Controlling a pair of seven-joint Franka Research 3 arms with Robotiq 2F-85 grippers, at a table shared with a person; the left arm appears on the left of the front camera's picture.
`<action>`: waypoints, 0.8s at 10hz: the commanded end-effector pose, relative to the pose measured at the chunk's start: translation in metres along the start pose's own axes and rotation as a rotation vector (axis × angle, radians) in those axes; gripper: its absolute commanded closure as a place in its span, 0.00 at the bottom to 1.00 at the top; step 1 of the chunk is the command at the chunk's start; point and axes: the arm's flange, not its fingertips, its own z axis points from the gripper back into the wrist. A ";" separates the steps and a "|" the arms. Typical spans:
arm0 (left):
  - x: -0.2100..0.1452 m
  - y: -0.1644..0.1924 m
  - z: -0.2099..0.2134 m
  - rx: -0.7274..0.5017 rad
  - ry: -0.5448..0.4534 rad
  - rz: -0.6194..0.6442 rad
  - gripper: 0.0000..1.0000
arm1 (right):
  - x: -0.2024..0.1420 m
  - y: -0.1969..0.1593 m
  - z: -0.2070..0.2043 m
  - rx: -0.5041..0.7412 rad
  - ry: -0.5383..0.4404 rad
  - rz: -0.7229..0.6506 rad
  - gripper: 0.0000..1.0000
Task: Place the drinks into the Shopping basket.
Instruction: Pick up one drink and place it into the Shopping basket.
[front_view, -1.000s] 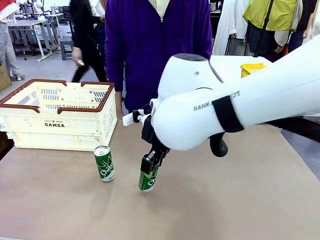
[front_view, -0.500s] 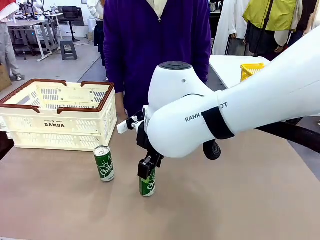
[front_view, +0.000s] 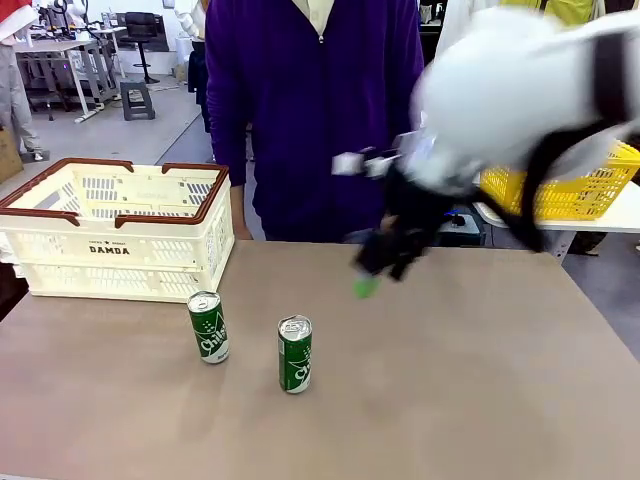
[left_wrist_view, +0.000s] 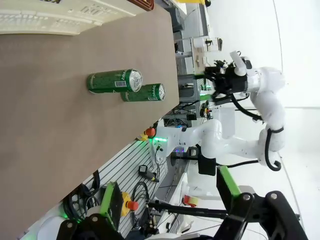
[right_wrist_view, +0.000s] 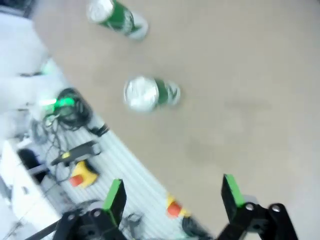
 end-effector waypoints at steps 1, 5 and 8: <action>-0.001 0.000 0.001 -0.003 0.009 -0.013 0.00 | -0.109 -0.116 0.085 0.277 -0.063 -0.386 0.00; -0.001 0.000 0.001 -0.003 0.009 -0.013 0.00 | -0.320 -0.307 0.125 0.948 -0.495 -0.891 0.00; -0.001 0.000 0.001 -0.003 0.009 -0.013 0.00 | -0.426 -0.385 0.085 1.290 -0.889 -0.998 0.00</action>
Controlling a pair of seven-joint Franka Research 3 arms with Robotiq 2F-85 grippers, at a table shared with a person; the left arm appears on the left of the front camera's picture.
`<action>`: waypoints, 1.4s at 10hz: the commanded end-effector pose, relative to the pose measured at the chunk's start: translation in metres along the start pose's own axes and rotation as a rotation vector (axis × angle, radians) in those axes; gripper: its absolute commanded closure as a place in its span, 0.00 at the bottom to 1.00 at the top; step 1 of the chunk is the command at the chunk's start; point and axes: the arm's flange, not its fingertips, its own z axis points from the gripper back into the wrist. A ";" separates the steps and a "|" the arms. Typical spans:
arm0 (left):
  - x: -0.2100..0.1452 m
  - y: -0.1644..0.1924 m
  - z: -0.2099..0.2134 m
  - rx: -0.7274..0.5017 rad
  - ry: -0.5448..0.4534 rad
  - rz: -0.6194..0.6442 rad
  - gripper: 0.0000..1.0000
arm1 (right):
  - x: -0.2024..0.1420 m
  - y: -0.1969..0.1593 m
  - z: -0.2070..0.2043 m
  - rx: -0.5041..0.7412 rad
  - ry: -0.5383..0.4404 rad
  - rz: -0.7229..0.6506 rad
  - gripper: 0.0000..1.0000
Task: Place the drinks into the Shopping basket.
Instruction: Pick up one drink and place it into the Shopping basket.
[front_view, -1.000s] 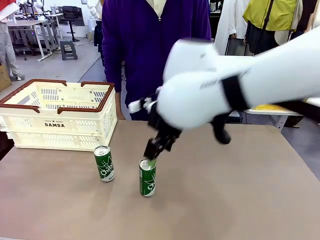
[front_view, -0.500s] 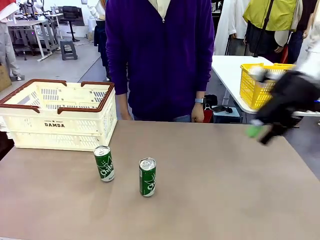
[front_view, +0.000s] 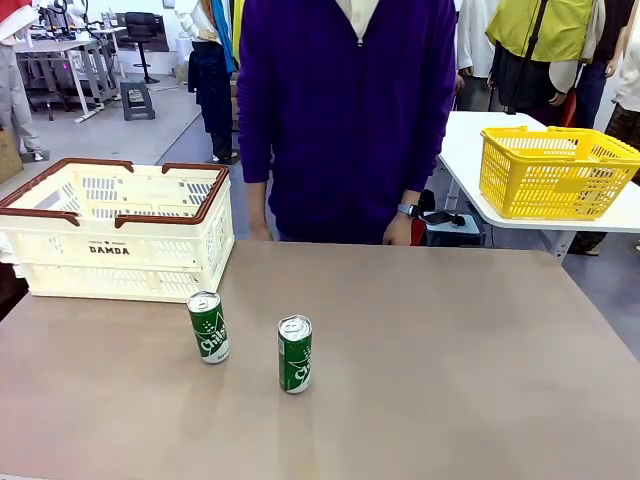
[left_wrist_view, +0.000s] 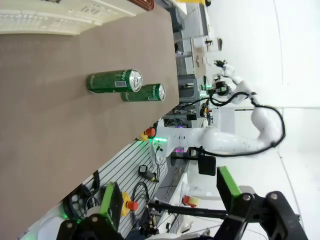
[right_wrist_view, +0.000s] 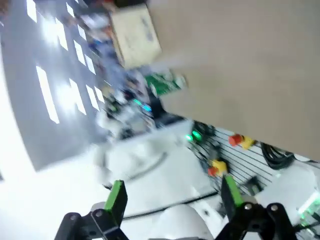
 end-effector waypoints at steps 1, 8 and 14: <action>-0.001 0.000 0.001 -0.004 0.008 -0.013 0.00 | 0.054 -0.013 0.004 0.499 -0.272 0.014 0.00; 0.080 -0.113 -0.080 0.506 0.270 -0.213 0.00 | 0.000 0.000 0.000 0.000 0.000 0.000 0.00; 0.026 -0.241 -0.353 1.029 0.414 -0.553 0.00 | 0.000 0.000 0.000 0.000 0.000 0.000 0.00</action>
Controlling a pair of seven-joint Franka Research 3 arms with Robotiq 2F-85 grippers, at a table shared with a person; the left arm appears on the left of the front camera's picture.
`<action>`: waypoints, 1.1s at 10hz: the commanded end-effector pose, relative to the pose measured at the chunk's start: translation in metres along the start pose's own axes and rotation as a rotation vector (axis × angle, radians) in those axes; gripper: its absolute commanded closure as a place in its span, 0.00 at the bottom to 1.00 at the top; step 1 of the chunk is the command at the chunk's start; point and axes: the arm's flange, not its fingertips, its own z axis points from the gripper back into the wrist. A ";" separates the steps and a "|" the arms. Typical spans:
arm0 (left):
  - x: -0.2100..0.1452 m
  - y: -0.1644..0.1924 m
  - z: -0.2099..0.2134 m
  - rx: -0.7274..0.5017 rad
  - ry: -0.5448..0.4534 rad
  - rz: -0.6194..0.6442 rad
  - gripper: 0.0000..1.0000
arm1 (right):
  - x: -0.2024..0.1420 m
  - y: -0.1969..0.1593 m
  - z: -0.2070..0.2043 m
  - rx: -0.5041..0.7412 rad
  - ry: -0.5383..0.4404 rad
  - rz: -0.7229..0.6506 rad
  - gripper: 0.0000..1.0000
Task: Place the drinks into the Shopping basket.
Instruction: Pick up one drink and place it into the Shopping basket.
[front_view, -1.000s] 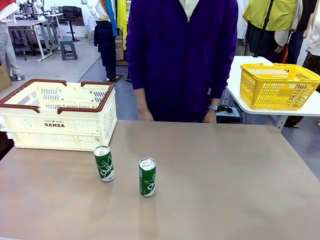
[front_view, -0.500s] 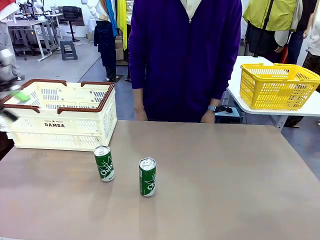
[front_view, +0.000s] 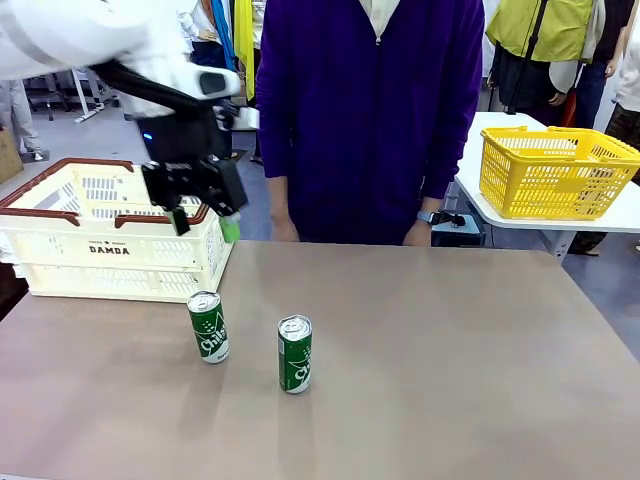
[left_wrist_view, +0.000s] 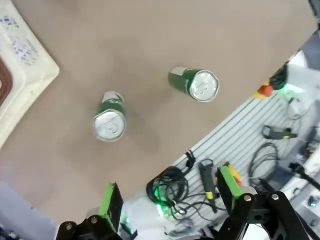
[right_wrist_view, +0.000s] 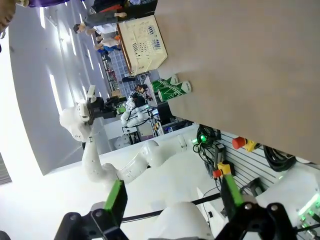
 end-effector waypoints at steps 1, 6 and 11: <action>-0.015 -0.039 -0.023 0.119 -0.106 -0.243 0.00 | -0.002 0.000 -0.003 -0.008 -0.009 -0.004 0.00; -0.051 -0.063 -0.067 -0.271 0.104 -1.332 0.00 | -0.002 0.000 -0.003 -0.008 -0.009 -0.004 0.00; -0.031 -0.091 -0.060 -0.027 -0.148 -0.727 0.00 | -0.002 0.000 -0.003 -0.008 -0.009 -0.004 0.00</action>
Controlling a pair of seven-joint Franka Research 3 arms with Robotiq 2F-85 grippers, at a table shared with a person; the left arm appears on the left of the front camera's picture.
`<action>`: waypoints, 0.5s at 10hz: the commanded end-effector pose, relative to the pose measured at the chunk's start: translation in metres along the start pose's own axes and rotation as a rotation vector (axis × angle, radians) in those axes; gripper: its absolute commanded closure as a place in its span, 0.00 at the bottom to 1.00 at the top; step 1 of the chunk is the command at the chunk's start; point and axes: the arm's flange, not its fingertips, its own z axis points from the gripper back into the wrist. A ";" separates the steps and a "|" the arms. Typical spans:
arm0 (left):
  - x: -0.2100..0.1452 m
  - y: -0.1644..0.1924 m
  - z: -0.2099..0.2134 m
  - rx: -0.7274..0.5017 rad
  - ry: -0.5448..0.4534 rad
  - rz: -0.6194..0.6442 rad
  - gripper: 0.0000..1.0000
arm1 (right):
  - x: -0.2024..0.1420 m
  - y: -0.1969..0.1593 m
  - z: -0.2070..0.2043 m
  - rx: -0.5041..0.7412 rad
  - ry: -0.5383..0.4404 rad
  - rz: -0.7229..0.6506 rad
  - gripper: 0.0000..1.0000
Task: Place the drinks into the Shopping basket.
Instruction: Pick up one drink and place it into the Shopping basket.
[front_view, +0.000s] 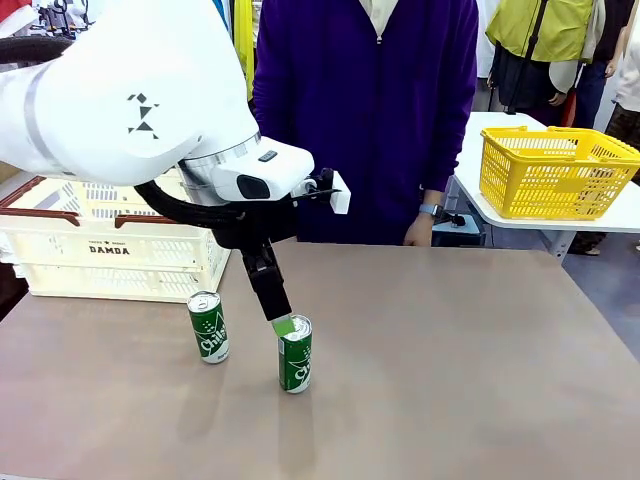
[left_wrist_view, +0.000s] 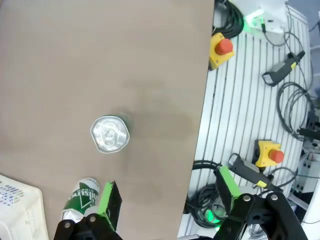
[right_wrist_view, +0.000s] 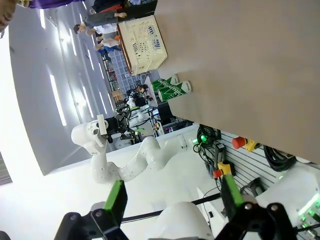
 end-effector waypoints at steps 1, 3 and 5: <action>-0.001 0.001 0.000 -0.008 -0.002 -0.014 0.00 | -0.002 0.001 -0.003 -0.010 -0.008 -0.002 0.00; 0.003 0.013 -0.043 0.023 -0.075 -0.270 0.00 | -0.002 0.001 -0.003 -0.010 -0.008 -0.002 0.00; 0.000 0.016 -0.065 0.102 -0.101 -0.355 0.00 | -0.002 0.001 -0.003 -0.010 -0.008 -0.002 0.00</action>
